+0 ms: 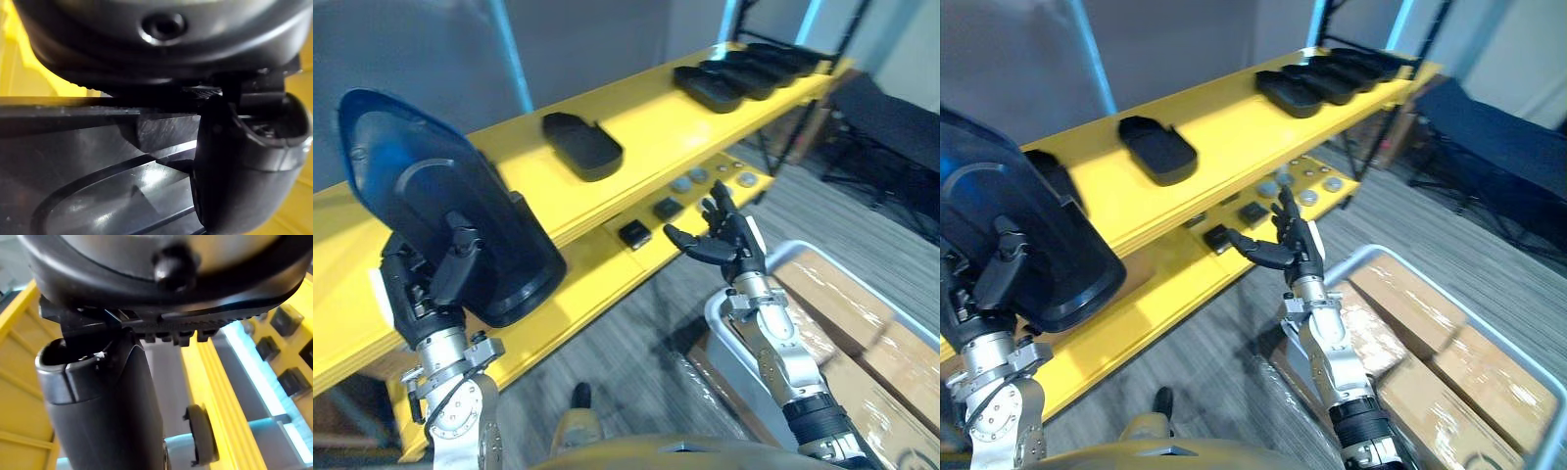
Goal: Walk over and take three plastic housings, then place them on the shelf
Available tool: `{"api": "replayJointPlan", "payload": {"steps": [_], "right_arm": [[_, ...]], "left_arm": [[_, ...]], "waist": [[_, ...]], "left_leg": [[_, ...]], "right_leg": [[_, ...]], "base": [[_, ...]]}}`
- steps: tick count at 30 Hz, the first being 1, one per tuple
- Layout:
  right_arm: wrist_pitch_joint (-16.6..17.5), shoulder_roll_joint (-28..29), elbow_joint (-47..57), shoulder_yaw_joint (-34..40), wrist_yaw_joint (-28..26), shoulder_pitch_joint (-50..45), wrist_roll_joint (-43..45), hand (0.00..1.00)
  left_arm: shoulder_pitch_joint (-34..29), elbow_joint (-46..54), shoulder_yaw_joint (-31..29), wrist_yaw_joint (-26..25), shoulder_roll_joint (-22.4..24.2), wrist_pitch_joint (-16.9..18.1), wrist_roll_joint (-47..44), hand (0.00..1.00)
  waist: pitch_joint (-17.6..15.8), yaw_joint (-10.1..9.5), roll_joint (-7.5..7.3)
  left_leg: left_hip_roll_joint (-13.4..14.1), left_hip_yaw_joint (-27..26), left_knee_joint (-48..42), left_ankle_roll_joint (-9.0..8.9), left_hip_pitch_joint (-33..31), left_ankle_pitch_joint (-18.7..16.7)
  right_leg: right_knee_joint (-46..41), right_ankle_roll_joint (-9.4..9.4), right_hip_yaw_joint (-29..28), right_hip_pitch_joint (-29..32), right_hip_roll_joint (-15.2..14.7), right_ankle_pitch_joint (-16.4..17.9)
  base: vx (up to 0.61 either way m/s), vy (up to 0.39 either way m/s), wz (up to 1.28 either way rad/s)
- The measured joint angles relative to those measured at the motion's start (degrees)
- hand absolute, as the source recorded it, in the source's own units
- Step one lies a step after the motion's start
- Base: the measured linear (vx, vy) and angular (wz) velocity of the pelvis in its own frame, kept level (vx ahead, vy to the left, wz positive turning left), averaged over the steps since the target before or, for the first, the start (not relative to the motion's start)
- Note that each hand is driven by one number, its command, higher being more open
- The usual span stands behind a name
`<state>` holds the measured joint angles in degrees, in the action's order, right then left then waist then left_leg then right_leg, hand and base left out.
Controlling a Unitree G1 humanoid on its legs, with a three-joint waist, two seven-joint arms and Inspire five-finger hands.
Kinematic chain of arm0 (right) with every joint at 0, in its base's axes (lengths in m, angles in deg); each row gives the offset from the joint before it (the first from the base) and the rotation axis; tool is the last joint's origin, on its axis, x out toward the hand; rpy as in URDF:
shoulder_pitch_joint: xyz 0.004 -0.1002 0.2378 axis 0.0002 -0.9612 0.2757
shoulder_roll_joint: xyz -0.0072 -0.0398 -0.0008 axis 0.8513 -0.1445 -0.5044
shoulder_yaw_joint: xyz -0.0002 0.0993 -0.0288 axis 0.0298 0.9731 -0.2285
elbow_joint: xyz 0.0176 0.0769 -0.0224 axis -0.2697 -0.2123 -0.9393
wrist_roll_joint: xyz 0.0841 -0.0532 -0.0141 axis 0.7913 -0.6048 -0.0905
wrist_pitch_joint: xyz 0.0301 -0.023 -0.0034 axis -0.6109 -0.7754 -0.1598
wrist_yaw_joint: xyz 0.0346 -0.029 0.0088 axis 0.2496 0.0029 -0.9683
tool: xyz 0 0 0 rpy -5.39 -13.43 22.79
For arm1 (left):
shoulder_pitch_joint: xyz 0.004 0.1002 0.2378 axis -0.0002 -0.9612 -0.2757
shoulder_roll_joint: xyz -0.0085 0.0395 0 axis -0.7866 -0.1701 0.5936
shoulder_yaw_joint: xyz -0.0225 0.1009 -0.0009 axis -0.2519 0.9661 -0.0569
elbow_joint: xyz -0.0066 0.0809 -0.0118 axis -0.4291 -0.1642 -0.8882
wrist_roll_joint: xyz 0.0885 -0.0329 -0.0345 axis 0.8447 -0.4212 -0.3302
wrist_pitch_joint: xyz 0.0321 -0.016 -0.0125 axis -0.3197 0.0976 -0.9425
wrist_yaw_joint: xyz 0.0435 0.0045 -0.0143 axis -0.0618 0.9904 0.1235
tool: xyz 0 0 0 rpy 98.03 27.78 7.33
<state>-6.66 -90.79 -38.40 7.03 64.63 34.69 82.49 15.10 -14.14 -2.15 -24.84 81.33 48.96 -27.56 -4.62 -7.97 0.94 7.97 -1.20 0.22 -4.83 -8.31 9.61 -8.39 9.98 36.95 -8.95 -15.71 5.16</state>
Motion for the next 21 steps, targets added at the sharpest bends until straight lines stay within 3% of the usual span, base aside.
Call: {"api": "replayJointPlan", "payload": {"steps": [3,5,8,14,19,20,21], "right_arm": [[0.22,0.97,0.95,0.37,-0.09,-2.28,-0.30,1.00],[0.42,1.18,2.90,1.51,-0.18,-4.71,-0.30,1.00],[1.02,2.66,3.40,4.40,-1.38,-5.03,-0.15,1.00],[3.56,2.63,3.44,6.00,-4.77,-4.95,0.50,1.00],[3.60,2.75,3.76,6.13,-4.77,-5.85,2.40,1.00],[3.72,3.48,3.90,6.12,-4.79,-5.85,2.41,1.00],[3.92,3.59,3.94,6.10,-4.78,-5.84,2.40,1.00]], "left_arm": [[2.19,-2.54,1.17,2.68,-3.34,0.27,-1.81,0.00],[3.94,-4.25,3.23,4.19,-5.80,0.38,-2.64,0.00],[5.09,-4.36,6.24,6.39,-6.34,0.57,-2.95,0.00],[5.41,-4.36,8.92,6.74,-6.01,0.56,-2.66,0.00],[5.31,-4.33,8.90,5.10,-4.69,0.59,-2.49,0.00],[5.45,-4.12,8.85,5.07,-4.57,0.82,-2.47,0.00],[5.46,-4.07,8.84,5.05,-4.53,1.13,-2.44,0.00]], "waist": [[-1.76,1.58,-1.38],[-1.77,2.80,-2.06],[-2.21,3.29,-2.03],[-3.41,4.82,-0.95],[-5.41,5.33,0.11],[-6.33,5.33,-0.74],[-6.55,5.09,-0.14]], "left_leg": [[-3.75,4.56,1.77,0.98,0.80,1.31],[-5.55,6.73,3.21,0.87,1.23,2.69],[-5.26,6.77,3.84,0.13,0.96,4.44],[-3.86,3.95,2.42,0.21,1.08,4.02],[-3.46,0.40,-0.72,0.14,0.23,0.07],[-3.44,-1.74,-6.63,1.85,-2.01,-1.95],[-3.44,-2.38,-10.41,1.61,-2.95,-3.60]], "right_leg": [[-6.40,-2.01,-12.76,1.92,0.55,8.33],[-7.99,-2.39,-17.48,1.86,0.71,11.05],[-7.52,-0.22,-16.89,1.75,1.03,10.29],[-6.69,0.13,-18.70,2.02,1.96,9.31],[-7.60,-0.91,-18.91,2.30,1.05,9.95],[-7.86,-0.94,-18.73,2.41,-0.34,10.05],[-8.14,-0.67,-18.76,2.07,-0.39,10.28]], "base": [[-0.06,-0.033,0.87],[-0.02,-0.092,0.83],[-0.03,-0.069,0.22],[-0.06,-0.018,-0.19],[-0.07,0.023,-0.04],[0.02,0.085,0.08],[0.04,0.065,0.06]]}}
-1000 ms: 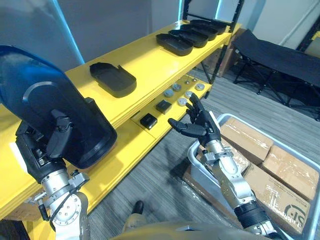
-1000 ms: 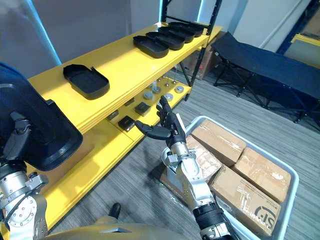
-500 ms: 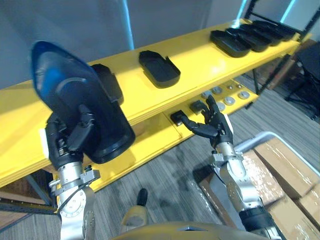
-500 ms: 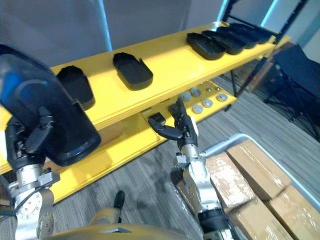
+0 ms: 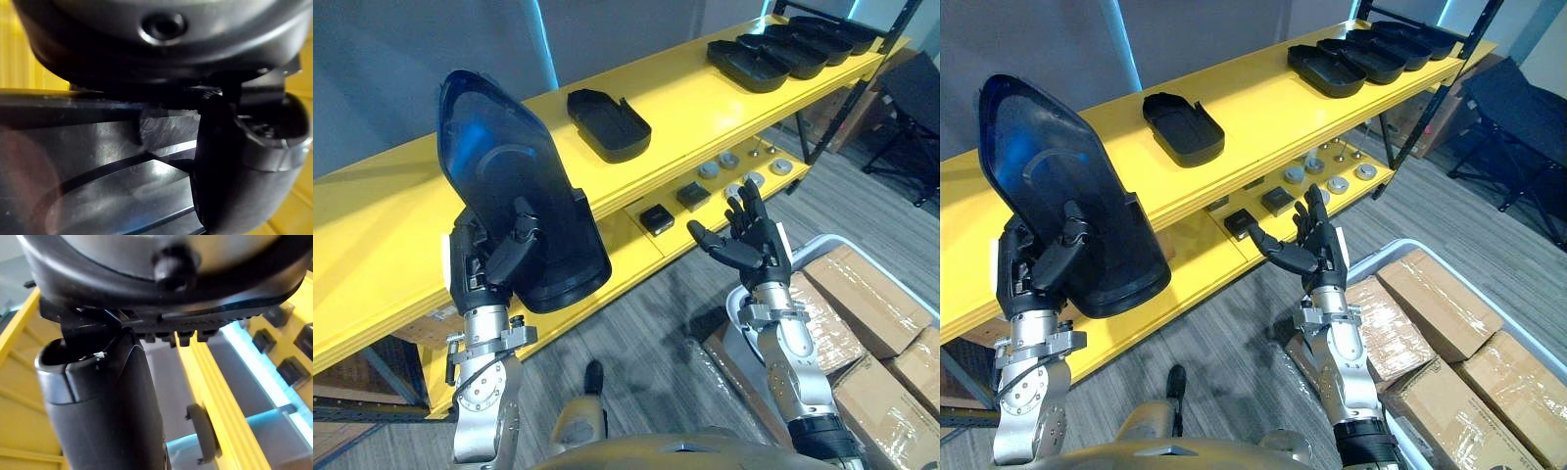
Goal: Walk over and take three plastic housings, then place them on the shelf
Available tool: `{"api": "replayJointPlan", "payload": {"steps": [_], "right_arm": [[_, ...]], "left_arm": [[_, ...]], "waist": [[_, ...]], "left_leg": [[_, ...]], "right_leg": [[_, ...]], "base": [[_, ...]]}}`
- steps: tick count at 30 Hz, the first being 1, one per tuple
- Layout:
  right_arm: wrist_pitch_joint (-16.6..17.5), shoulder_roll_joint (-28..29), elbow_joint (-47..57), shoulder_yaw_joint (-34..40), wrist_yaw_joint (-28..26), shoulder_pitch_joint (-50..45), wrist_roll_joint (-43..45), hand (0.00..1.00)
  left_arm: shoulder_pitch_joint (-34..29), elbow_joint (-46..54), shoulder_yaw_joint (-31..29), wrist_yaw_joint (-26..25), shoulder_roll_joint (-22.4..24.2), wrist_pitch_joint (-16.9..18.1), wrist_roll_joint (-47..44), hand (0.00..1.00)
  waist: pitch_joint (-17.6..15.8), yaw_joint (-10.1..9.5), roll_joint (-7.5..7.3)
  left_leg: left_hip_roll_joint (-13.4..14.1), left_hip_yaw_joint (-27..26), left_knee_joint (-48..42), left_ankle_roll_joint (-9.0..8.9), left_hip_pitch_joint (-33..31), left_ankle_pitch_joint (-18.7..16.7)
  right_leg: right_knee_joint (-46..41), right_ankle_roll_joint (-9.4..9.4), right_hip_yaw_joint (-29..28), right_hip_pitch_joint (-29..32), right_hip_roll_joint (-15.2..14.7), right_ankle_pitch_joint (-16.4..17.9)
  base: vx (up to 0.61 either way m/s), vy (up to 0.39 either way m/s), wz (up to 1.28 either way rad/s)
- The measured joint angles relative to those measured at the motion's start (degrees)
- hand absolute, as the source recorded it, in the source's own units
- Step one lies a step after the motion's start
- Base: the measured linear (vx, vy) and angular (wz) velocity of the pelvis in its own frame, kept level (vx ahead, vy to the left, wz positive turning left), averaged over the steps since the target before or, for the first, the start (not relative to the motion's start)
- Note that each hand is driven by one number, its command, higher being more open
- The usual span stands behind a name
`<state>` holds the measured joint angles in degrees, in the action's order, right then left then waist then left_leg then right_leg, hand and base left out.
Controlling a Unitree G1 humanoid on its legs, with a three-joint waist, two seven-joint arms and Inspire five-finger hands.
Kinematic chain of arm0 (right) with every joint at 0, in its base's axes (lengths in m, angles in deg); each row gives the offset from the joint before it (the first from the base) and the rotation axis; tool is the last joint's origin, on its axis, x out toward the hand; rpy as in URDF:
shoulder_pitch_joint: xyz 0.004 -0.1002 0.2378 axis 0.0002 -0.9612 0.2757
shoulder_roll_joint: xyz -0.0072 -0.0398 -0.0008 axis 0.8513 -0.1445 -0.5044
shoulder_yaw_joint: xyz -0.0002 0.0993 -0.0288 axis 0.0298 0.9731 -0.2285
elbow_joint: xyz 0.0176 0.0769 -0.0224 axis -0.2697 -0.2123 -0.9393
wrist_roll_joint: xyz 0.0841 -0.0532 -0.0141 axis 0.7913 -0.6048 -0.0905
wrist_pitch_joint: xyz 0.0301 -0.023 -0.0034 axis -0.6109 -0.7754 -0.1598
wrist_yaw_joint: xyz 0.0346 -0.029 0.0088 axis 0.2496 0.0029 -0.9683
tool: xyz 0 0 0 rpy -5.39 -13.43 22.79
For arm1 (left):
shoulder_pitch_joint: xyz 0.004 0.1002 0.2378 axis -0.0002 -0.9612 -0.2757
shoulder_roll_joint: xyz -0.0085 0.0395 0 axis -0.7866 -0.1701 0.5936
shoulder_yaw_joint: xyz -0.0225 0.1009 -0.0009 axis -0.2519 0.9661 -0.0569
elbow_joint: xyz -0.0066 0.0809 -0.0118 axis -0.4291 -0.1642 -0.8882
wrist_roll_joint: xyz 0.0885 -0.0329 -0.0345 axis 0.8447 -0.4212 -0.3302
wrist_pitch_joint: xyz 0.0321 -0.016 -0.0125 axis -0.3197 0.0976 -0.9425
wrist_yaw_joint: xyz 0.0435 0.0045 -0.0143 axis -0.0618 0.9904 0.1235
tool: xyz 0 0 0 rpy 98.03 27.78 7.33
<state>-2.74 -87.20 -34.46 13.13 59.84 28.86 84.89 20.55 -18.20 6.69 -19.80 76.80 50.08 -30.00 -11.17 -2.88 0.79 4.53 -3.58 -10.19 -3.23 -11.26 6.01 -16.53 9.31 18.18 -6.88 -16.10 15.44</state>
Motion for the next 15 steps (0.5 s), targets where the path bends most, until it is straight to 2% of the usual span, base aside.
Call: {"api": "replayJointPlan", "payload": {"steps": [1,2,3,4,5,6,7,8,9,10,11,12,13,15], "right_arm": [[0.33,0.11,0.04,-0.11,0.13,0.00,-0.02,1.00],[0.59,1.50,0.27,-0.28,0.25,0.01,-0.03,1.00],[0.80,1.94,0.52,-0.34,0.26,0.01,-0.04,1.00],[0.97,2.73,1.42,-0.47,0.45,-0.01,-0.06,1.00],[1.51,2.91,2.24,-0.48,0.66,-0.07,-0.09,1.00],[1.98,3.08,2.38,-0.52,0.72,-0.10,-0.10,1.00],[2.90,3.34,2.44,-0.67,0.88,-0.22,-0.11,1.00],[3.86,3.69,2.44,-0.69,0.89,-0.23,-0.23,1.00],[4.43,4.04,2.43,-0.70,0.88,-0.22,-0.25,1.00],[5.69,4.51,2.50,-0.69,0.71,-0.19,-0.41,1.00],[6.21,4.42,2.66,-0.68,0.64,-0.09,-0.72,1.00],[6.53,4.13,3.77,-0.63,0.69,0.07,-1.46,1.00],[7.20,3.43,5.66,-0.39,0.69,0.09,-3.02,1.00],[9.70,0.19,9.57,0.26,2.25,1.55,-6.61,1.00]], "left_arm": [[-0.06,0.18,-0.18,-0.02,-0.01,0.35,0.08,0.00],[-0.15,1.33,-0.41,-0.06,0.08,0.40,0.07,0.00],[-0.13,2.11,-0.55,-0.07,0.12,0.41,0.07,0.00],[-0.10,3.77,-0.81,0.24,0.04,0.44,0.13,0.00],[0.01,5.18,-1.31,0.78,-0.05,0.58,0.35,0.00],[0.31,5.35,-1.60,1.14,-0.08,0.81,0.39,0.00],[1.28,5.43,-2.17,1.98,-0.40,0.85,0.51,0.00],[2.20,5.76,-2.97,2.51,-1.35,0.85,0.78,0.00],[2.66,5.97,-3.23,2.49,-2.33,0.86,0.85,0.00],[4.00,6.04,-3.52,1.83,-4.13,0.92,0.91,0.00],[4.73,6.02,-3.90,1.47,-4.55,0.92,0.90,0.00],[6.26,5.98,-4.24,0.66,-4.85,0.94,0.86,0.00],[8.19,5.50,-4.20,-0.13,-4.93,1.06,0.67,0.00],[12.34,2.57,-3.14,-1.25,-5.03,1.91,0.49,0.00]], "waist": [[-0.58,-0.06,0.04],[-0.98,-0.11,-0.70],[-1.10,-0.22,-0.95],[-1.40,-0.44,-1.48],[-1.63,-0.63,-1.84],[-1.59,-0.61,-1.84],[-1.50,-0.18,-1.83],[-1.44,-0.05,-1.98],[-1.37,0.07,-2.13],[-1.25,0.37,-2.39],[-1.27,0.62,-2.31],[-1.24,1.30,-2.00],[-0.77,2.05,-1.41],[0.28,3.66,-0.29]], "left_leg": [[-0.16,-0.25,-3.28,-0.24,-0.84,-2.39],[-1.08,-0.40,-6.92,-0.19,-1.84,-5.37],[-1.40,-0.41,-8.46,0.01,-2.48,-6.39],[-2.17,-0.63,-11.99,1.04,-3.58,-8.93],[-2.79,-1.17,-14.88,1.28,-3.77,-11.95],[-3.24,-0.99,-15.85,1.56,-3.82,-13.05],[-4.27,-0.02,-15.90,2.30,-3.18,-13.94],[-5.14,0.81,-13.90,2.82,-1.63,-14.06],[-5.27,1.53,-12.37,3.23,-0.52,-13.80],[-5.54,3.23,-9.64,4.55,1.37,-12.92],[-5.60,4.09,-8.30,4.63,2.48,-12.56],[-5.63,5.97,-5.87,4.29,4.72,-11.46],[-5.54,7.97,-4.23,4.17,5.99,-11.10],[-5.56,11.69,-4.05,4.10,6.15,-11.10]], "right_leg": [[-0.71,0.39,0.06,-0.57,-0.28,0.61],[-1.00,0.23,0.34,-1.33,-1.40,1.38],[-0.96,-0.10,0.61,-1.58,-1.77,1.66],[-0.29,-1.28,1.19,-2.73,-2.63,2.28],[-1.88,-2.05,1.19,-4.24,-3.36,1.98],[-5.33,-2.74,1.03,-3.28,-4.24,1.22],[-14.49,-5.84,0.06,0.79,-6.10,-1.76],[-22.19,-7.60,-2.46,4.92,-7.10,-7.26],[-25.43,-6.88,-4.32,6.96,-7.14,-8.66],[-28.75,-5.89,-6.29,9.49,-5.35,-5.40],[-28.53,-6.15,-6.62,10.08,-4.05,-3.34],[-24.88,-6.88,-7.36,10.81,-0.49,-0.50],[-19.80,-7.79,-8.24,12.03,3.05,0.65],[-11.70,-7.71,-14.86,15.89,8.36,0.20]], "base": [[0.07,0.078,0.05],[0.08,0.092,0.10],[0.13,0.158,0.15],[0.16,0.172,0.11],[0.20,0.175,0.14],[0.25,0.200,0.30],[0.26,0.214,0.44],[0.26,0.219,0.45],[0.29,0.128,0.43],[0.26,0.029,0.44],[0.34,-0.002,0.67],[0.33,-0.014,0.81],[0.43,-0.060,1.10],[0.34,-0.107,1.14]]}}
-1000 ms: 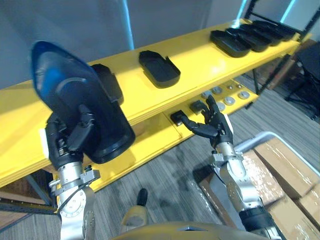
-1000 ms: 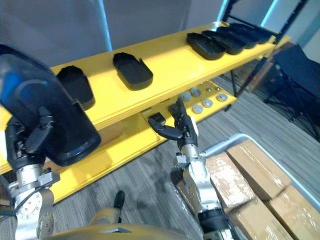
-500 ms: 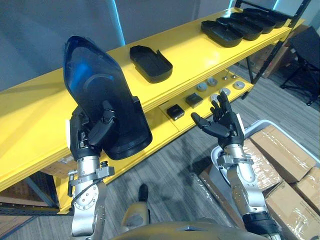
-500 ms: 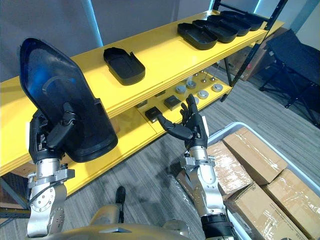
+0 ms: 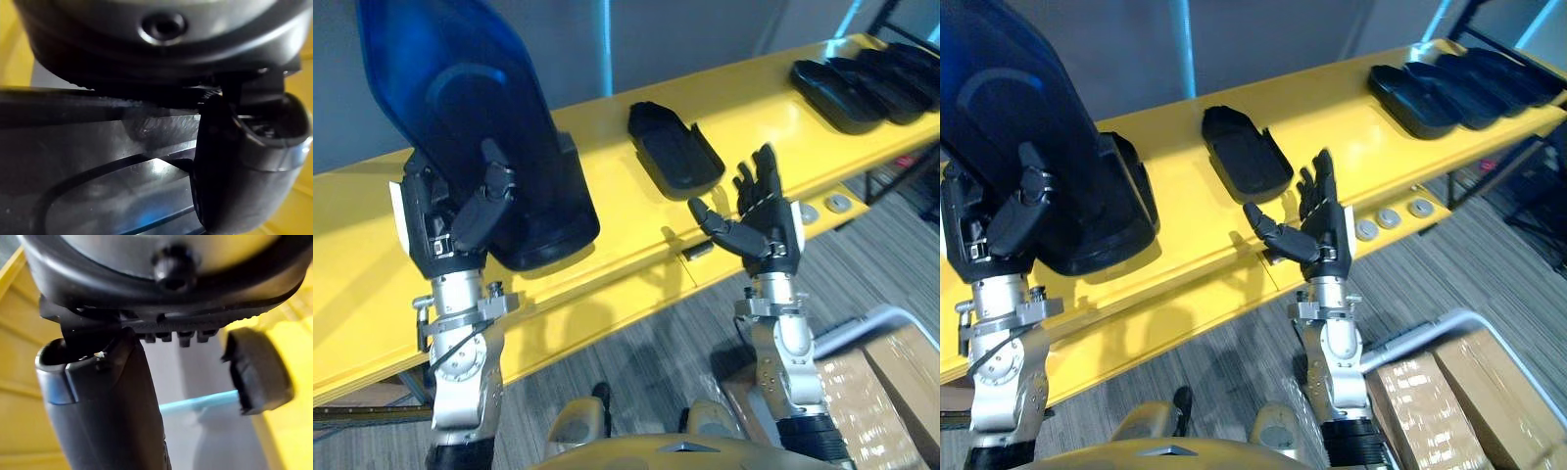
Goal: Walk over and take three plastic housings, then place them on the shelf
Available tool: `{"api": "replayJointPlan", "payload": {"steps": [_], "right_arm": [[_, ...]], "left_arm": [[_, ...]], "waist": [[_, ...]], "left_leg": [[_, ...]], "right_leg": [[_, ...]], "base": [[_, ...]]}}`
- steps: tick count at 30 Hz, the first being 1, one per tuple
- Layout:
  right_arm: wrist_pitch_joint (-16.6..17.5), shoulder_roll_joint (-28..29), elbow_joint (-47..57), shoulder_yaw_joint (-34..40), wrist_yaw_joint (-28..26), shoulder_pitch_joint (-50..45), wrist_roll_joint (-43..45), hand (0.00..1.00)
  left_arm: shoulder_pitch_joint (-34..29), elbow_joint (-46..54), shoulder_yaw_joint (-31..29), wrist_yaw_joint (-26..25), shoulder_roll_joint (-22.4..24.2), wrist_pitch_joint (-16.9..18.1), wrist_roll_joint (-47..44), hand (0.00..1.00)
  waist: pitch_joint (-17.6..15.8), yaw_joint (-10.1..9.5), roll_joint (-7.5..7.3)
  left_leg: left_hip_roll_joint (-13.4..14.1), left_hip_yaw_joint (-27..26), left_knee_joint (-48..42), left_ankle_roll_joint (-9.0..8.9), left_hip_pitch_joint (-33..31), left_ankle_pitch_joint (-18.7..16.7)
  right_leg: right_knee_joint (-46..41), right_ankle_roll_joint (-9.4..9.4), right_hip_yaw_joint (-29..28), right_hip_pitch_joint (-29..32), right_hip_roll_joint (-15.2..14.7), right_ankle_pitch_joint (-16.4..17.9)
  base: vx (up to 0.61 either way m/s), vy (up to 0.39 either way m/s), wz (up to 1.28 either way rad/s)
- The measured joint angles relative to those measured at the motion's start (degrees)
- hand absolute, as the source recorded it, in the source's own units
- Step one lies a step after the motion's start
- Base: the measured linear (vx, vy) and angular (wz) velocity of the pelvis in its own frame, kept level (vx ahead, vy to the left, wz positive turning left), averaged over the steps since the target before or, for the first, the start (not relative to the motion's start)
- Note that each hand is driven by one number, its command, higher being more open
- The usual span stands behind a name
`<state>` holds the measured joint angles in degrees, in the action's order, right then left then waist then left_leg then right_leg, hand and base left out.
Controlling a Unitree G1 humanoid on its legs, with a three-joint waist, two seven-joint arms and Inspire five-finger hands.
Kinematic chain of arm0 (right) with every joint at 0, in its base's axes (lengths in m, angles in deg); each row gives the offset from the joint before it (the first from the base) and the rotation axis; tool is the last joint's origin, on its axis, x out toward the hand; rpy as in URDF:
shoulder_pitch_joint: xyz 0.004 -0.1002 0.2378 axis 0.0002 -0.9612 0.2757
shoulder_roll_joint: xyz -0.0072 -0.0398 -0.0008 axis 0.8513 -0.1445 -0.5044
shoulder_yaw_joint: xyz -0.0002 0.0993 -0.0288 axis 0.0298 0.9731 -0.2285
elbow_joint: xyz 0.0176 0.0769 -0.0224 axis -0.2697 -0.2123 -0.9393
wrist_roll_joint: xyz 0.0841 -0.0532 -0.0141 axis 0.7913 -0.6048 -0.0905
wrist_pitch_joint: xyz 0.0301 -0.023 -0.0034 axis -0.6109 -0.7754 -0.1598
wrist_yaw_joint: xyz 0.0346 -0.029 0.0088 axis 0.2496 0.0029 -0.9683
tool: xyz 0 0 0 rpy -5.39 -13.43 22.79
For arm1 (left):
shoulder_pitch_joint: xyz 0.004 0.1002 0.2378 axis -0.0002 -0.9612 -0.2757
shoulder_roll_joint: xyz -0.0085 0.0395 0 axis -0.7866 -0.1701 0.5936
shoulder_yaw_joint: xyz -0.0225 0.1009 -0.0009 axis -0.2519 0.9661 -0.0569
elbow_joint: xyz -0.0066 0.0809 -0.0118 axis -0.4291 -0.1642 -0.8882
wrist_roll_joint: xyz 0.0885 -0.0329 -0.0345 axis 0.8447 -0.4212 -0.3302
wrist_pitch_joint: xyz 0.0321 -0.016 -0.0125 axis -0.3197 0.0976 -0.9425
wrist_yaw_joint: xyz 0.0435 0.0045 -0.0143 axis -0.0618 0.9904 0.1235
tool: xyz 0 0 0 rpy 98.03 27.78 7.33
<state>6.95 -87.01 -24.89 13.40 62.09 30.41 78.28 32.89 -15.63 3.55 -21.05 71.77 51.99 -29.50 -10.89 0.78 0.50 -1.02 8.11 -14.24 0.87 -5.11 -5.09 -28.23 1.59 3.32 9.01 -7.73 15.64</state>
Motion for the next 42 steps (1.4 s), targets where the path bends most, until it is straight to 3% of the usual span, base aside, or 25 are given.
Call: {"api": "replayJointPlan", "payload": {"steps": [2,3,5,7,15,17,18,20,22,25,26,27,28,29,30,31,32,33,34,35,36,37,38,40,42], "right_arm": [[1.00,-1.66,1.62,0.64,1.18,1.52,-1.74,1.00],[2.24,-2.65,2.47,1.47,1.62,3.79,-3.03,1.00],[3.62,-4.65,3.49,2.66,2.21,6.86,-2.64,1.00],[3.68,-5.30,6.25,3.93,1.66,7.77,-2.00,1.00],[0.78,-3.49,10.94,4.35,-3.33,4.13,4.20,1.00],[-0.12,-2.13,10.92,4.67,-2.79,0.39,4.17,1.00],[-0.65,-1.72,10.75,5.28,-2.76,-0.60,4.16,1.00],[-1.45,-0.84,9.82,5.68,-2.59,-0.99,4.21,1.00],[-1.53,-0.76,9.30,5.73,-3.54,-0.85,4.63,1.00],[-0.91,-0.61,8.05,5.23,-4.37,0.04,7.26,1.00],[-0.17,-0.75,6.22,4.57,-4.34,0.73,8.89,1.00],[0.06,-0.74,5.21,4.10,-4.27,1.12,9.43,1.00],[0.39,-0.64,3.53,3.01,-4.26,1.93,10.64,1.00],[0.74,0.29,2.42,2.37,-3.95,1.98,10.79,1.00],[1.00,1.06,1.78,1.87,-3.48,1.90,10.64,1.00],[1.05,3.23,0.34,0.97,-1.88,1.82,10.24,1.00],[0.85,4.50,-1.67,-1.31,-0.34,1.48,9.61,1.00],[0.78,4.81,-2.28,-2.31,0.32,0.84,8.61,1.00],[0.79,5.39,-2.54,-4.11,1.02,-0.49,7.85,1.00],[0.79,5.77,-2.62,-5.26,1.47,-0.47,6.67,1.00],[0.79,5.76,-2.62,-5.45,1.66,-0.48,5.95,1.00],[1.17,5.51,-2.46,-5.42,1.88,-0.47,5.70,1.00],[1.46,5.42,-1.24,-4.68,2.35,-0.65,5.42,1.00],[2.19,5.15,1.77,-2.27,3.61,-0.54,2.66,1.00],[2.16,4.11,2.69,0.05,3.92,-0.83,0.69,1.00]], "left_arm": [[1.05,-1.36,0.78,-0.59,-0.05,-0.02,-0.02,0.00],[0.72,-1.71,1.07,-0.92,0.04,0.07,-0.02,0.00],[-0.98,-1.55,2.61,-1.13,0.78,-0.05,0.00,0.00],[-2.21,-0.78,2.68,-0.62,0.84,-0.04,0.00,0.00],[-6.81,2.42,3.09,0.32,4.01,-0.02,-2.39,0.00],[-6.66,2.42,4.89,1.44,4.53,-0.02,-2.41,0.00],[-6.64,2.45,5.81,1.86,4.77,-0.02,-2.33,0.00],[-6.83,2.44,7.04,2.33,4.79,-0.01,-2.21,0.00],[-8.06,2.42,7.62,3.18,4.95,-0.01,-2.12,0.00],[-9.80,0.89,7.74,4.09,5.00,0.00,-2.30,0.00],[-10.86,0.63,7.76,4.51,5.01,0.24,-2.33,0.00],[-11.68,0.60,7.78,4.58,5.09,0.51,-2.31,0.00],[-13.34,0.30,7.83,4.63,5.18,1.36,-2.32,0.00],[-13.63,-0.56,7.82,5.26,4.96,1.41,-2.35,0.00],[-13.57,-1.21,7.74,5.73,4.82,1.39,-2.43,0.00],[-13.05,-2.27,7.45,6.62,3.69,1.38,-2.33,0.00],[-13.10,-4.01,7.25,6.74,2.59,0.97,-2.25,0.00],[-13.10,-4.99,7.00,6.93,2.17,0.56,-2.25,0.00],[-13.30,-5.90,6.61,7.95,1.45,0.17,-2.23,0.00],[-12.94,-5.92,6.03,8.32,0.60,-0.08,-2.18,0.00],[-12.65,-5.90,5.69,8.34,0.11,-0.21,-2.03,0.00],[-11.56,-5.87,4.95,8.87,-1.00,-0.26,-1.89,0.00],[-9.67,-5.86,4.83,9.76,-1.86,-0.48,-2.45,0.00],[-4.77,-5.74,5.00,11.59,-2.01,-1.36,-3.35,0.00],[-1.96,-5.55,6.25,11.54,-1.92,-3.43,-3.81,0.00]], "waist": [[0.26,0.10,-0.44],[1.06,0.58,-1.22],[2.32,-0.75,1.06],[3.09,-1.82,1.54],[3.87,-2.10,1.91],[3.90,-1.32,1.49],[3.87,-1.07,1.45],[3.84,-1.06,1.63],[3.45,-0.88,0.99],[3.31,-0.37,0.89],[3.42,-0.56,1.17],[3.73,-0.71,1.74],[4.04,-0.80,2.68],[4.42,-0.55,3.10],[4.41,-0.17,2.68],[3.50,-0.08,0.06],[3.10,-1.46,-0.47],[3.13,-1.87,-0.24],[3.13,-2.58,-0.15],[2.68,-2.72,0.54],[2.75,-2.21,0.48],[3.02,-1.86,0.10],[3.35,-1.65,-0.28],[3.66,-0.61,-0.70],[3.73,1.13,0.73]], "left_leg": [[-0.80,0.78,-0.83,-0.70,0.43,-0.46],[-1.53,1.60,-2.11,-2.57,0.71,-2.73],[1.81,1.50,-3.15,-4.21,0.94,-4.44],[3.61,1.44,-1.68,-4.41,1.90,-4.52],[3.54,0.07,1.00,-4.61,2.55,-2.57],[1.52,-5.36,3.95,-3.81,1.64,2.74],[1.66,-8.50,4.71,-2.30,1.38,2.57],[4.95,-13.59,2.23,-2.06,0.17,1.42],[9.94,-16.07,-3.43,-2.36,-1.90,0.80],[14.42,-14.20,-6.06,-1.85,-2.41,1.36],[15.40,-11.61,-6.73,-1.76,-2.34,2.90],[15.82,-10.20,-6.90,-1.52,-2.22,4.31],[15.23,-8.42,-7.65,-4.57,-1.53,2.98],[13.69,-8.83,-8.41,-7.98,-1.51,-1.87],[12.83,-9.51,-8.76,-9.97,-1.91,-4.46],[10.64,-11.08,-10.83,-12.00,-2.95,-7.06],[10.06,-12.28,-14.28,-11.08,-4.10,-9.30],[10.28,-12.45,-15.44,-10.55,-4.36,-10.21],[10.79,-14.13,-15.52,-9.02,-4.01,-10.84],[11.57,-15.61,-14.00,-7.65,-3.50,-10.24],[11.55,-15.73,-12.73,-7.11,-3.14,-9.53],[10.80,-16.16,-8.93,-6.21,-1.73,-7.43],[9.71,-15.97,-5.62,-5.55,-1.28,-5.38],[6.91,-15.69,-0.95,-4.60,-1.37,-1.93],[5.31,-15.06,0.66,-3.93,-1.32,-0.65]], "right_leg": [[7.18,0.52,-0.60,-0.34,-0.23,-4.29],[10.26,3.08,-0.24,-1.13,-1.17,-10.49],[14.22,2.16,1.94,-4.43,1.86,-11.19],[17.14,1.28,2.99,-6.45,3.61,-11.76],[20.02,0.95,5.26,-8.67,3.02,-11.97],[20.64,1.06,9.78,-9.63,-0.36,-12.02],[21.01,1.25,11.80,-10.15,-1.62,-12.19],[20.24,1.23,14.22,-10.24,-3.04,-12.16],[19.30,1.87,15.89,-10.21,-7.42,-12.16],[16.05,5.19,15.28,-9.96,-14.27,-10.87],[15.10,7.37,14.00,-9.57,-16.08,-10.89],[14.80,8.67,13.16,-9.06,-16.45,-11.02],[14.86,10.88,10.83,-8.14,-17.35,-11.52],[16.29,11.05,8.67,-8.16,-18.20,-11.64],[17.53,10.80,6.89,-8.38,-18.54,-11.82],[19.61,9.14,3.69,-8.87,-20.47,-14.29],[21.68,9.19,3.04,-8.69,-20.68,-22.16],[22.56,9.70,3.42,-8.66,-20.33,-26.35],[24.90,7.99,5.39,-8.37,-19.74,-33.62],[22.00,6.67,7.59,-6.64,-18.18,-31.45],[19.21,7.17,7.45,-6.26,-16.17,-28.12],[16.02,8.18,7.62,-6.27,-11.75,-20.35],[15.19,8.23,7.71,-6.28,-8.82,-15.74],[17.89,5.42,8.49,-6.79,-6.01,-11.54],[20.72,5.67,7.45,-8.12,-6.11,-12.58]], "base": [[0.19,-0.114,0.77],[0.20,-0.158,0.68],[0.23,-0.180,0.30],[0.16,-0.155,0.08],[0.04,-0.011,0.15],[-0.06,0.053,1.10],[-0.07,0.056,1.17],[-0.10,0.100,0.87],[-0.14,0.261,0.65],[-0.08,0.404,0.38],[-0.08,0.588,0.05],[-0.06,0.575,-0.23],[-0.07,0.647,-0.20],[-0.07,0.662,-0.04],[-0.07,0.632,0.20],[-0.08,0.551,-0.08],[-0.09,0.545,-0.26],[-0.09,0.535,-0.53],[-0.08,0.456,-0.49],[-0.06,0.381,-0.42],[-0.02,0.250,-0.24],[0.01,0.194,0.01],[0.02,0.178,0.11],[0.00,0.135,0.27],[-0.03,0.116,0.31]]}}
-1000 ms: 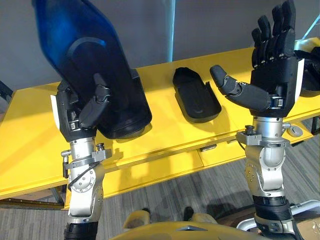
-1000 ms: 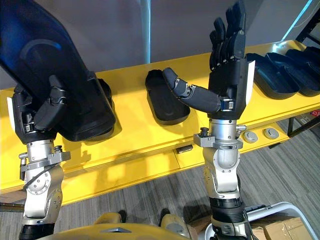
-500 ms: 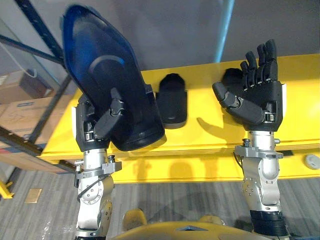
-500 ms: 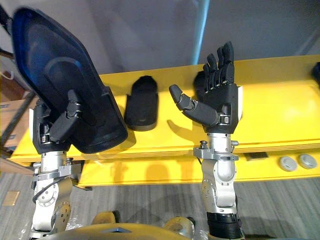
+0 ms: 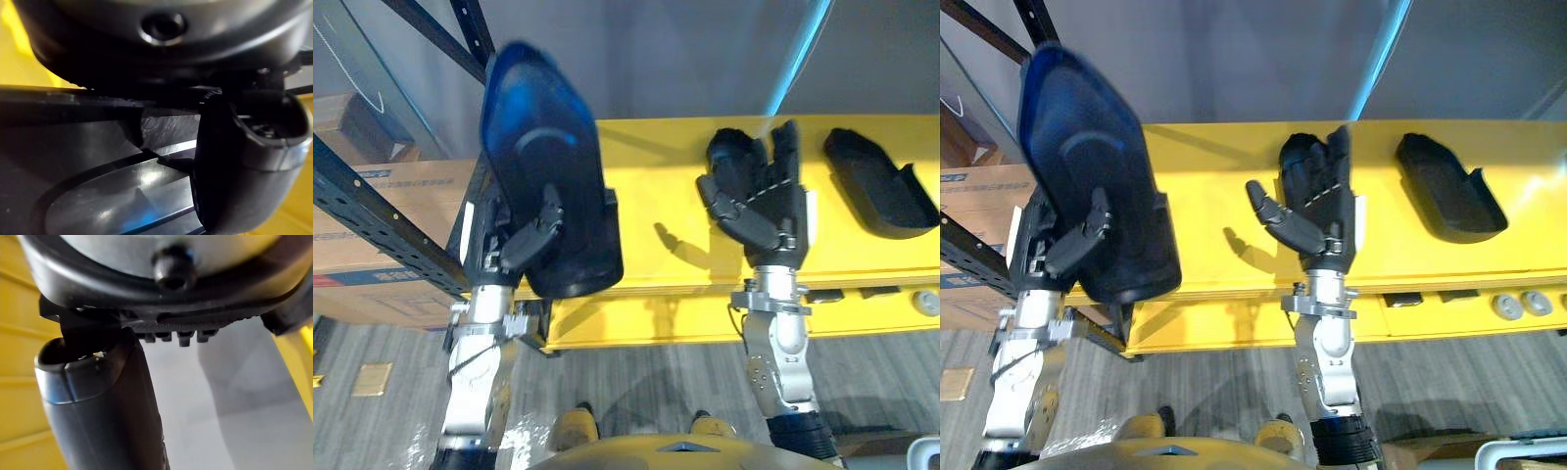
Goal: Walk over and take three plastic housings, then place them on the shelf
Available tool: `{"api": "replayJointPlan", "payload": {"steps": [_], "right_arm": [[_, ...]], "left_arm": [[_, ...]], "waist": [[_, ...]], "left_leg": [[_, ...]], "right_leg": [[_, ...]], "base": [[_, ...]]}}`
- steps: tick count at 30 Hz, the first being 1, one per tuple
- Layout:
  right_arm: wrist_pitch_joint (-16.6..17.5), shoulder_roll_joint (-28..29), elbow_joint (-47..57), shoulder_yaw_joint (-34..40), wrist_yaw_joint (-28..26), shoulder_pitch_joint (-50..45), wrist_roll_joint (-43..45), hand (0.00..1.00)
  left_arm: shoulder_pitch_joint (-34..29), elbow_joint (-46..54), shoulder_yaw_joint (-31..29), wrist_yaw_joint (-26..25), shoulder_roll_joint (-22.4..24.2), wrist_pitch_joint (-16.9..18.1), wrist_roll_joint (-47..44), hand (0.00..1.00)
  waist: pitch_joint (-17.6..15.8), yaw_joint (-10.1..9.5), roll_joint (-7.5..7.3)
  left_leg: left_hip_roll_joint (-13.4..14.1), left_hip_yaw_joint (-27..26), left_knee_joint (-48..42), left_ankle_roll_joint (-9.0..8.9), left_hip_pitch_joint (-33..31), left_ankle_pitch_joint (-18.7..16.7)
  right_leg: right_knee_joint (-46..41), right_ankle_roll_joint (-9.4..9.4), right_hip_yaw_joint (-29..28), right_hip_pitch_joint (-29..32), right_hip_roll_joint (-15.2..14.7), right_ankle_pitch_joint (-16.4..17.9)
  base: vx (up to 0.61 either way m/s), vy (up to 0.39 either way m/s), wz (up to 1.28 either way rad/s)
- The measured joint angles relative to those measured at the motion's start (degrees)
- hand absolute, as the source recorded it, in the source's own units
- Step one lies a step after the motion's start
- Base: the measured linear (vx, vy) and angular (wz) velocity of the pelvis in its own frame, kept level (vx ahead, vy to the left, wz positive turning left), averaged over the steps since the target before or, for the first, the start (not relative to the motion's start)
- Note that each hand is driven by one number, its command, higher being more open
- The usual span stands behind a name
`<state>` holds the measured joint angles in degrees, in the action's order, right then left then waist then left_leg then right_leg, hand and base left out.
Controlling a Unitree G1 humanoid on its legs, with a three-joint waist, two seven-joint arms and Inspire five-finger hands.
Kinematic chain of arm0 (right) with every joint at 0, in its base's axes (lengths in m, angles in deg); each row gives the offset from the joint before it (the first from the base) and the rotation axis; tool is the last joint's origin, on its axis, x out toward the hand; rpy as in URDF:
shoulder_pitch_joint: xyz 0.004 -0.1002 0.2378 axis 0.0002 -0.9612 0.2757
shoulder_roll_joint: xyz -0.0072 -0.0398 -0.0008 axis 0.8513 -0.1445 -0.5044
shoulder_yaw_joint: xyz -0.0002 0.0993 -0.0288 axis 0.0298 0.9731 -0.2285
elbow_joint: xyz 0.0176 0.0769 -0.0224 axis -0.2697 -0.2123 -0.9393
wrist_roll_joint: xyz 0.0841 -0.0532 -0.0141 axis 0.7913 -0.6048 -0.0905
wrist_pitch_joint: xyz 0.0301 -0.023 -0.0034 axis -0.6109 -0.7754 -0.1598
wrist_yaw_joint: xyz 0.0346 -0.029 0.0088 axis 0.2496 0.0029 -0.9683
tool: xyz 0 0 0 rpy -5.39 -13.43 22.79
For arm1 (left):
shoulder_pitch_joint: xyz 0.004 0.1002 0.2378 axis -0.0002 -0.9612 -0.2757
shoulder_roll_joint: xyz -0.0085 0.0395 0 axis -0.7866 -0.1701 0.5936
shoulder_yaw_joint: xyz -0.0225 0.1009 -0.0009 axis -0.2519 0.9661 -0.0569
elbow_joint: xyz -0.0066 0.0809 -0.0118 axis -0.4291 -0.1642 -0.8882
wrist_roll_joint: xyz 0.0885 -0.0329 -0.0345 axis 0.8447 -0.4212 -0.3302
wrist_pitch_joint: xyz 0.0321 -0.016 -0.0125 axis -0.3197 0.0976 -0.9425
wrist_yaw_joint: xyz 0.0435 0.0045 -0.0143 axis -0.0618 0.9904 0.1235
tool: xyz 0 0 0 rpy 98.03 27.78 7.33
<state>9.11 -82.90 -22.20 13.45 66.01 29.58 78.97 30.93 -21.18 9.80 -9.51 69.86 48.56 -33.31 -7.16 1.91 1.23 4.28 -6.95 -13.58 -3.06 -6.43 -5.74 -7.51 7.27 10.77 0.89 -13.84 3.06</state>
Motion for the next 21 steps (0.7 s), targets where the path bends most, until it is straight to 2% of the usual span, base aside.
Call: {"api": "replayJointPlan", "payload": {"steps": [3,7,12,14,17,21], "right_arm": [[-0.42,-1.79,0.87,2.96,-0.44,-0.16,-0.90,1.00],[-1.56,-4.39,6.95,6.11,-0.78,-0.81,-1.57,1.00],[-1.33,-6.25,11.91,8.80,-4.01,-1.66,-1.36,1.00],[-1.31,-6.25,11.91,9.02,-4.27,-2.02,-0.88,1.00],[-1.53,-6.19,11.87,8.71,-5.53,-3.95,-0.34,1.00],[-2.85,-6.19,11.77,8.37,-8.26,-3.93,-0.33,1.00]], "left_arm": [[0.26,0.60,3.08,-1.71,0.12,-1.81,0.56,0.00],[-0.09,-0.07,3.91,-5.18,0.16,-4.41,4.47,0.00],[0.31,-2.28,-0.03,-8.40,0.16,-5.01,5.92,0.00],[1.14,-3.79,-1.15,-9.12,0.16,-6.23,6.66,0.00],[3.26,-8.20,-2.26,-12.83,0.16,-10.56,10.35,0.00],[5.04,-10.24,-3.23,-15.09,0.11,-12.26,10.47,0.00]], "waist": [[0.42,0.10,0.72],[0.36,0.39,0.71],[0.31,1.59,0.62],[0.29,1.63,0.60],[0.19,1.83,0.43],[0.09,2.00,0.28]], "left_leg": [[0.04,-0.29,0.49,-0.21,0.02,0.46],[1.00,-1.11,5.04,-1.34,2.31,2.79],[1.40,-3.84,8.10,-1.72,5.40,3.63],[1.35,-4.56,8.63,-1.71,6.03,3.65],[1.30,-5.06,9.12,-1.74,6.35,3.74],[1.25,-5.40,10.23,-1.80,6.98,4.16]], "right_leg": [[1.03,0.32,-0.48,0.13,0.54,-0.98],[1.67,-0.48,-1.54,0.35,1.90,-1.61],[1.72,-0.58,-3.95,0.38,2.51,-1.89],[1.73,-0.51,-4.73,0.46,2.53,-1.97],[1.76,-0.42,-5.13,0.67,2.53,-2.06],[1.76,-0.37,-5.44,0.70,2.59,-2.10]], "base": [[-0.03,0.023,-0.03],[-0.04,-0.065,-0.16],[-0.01,-0.026,-0.28],[-0.01,0.015,-0.19],[0.00,0.006,-0.06],[0.01,0.001,-0.03]]}}
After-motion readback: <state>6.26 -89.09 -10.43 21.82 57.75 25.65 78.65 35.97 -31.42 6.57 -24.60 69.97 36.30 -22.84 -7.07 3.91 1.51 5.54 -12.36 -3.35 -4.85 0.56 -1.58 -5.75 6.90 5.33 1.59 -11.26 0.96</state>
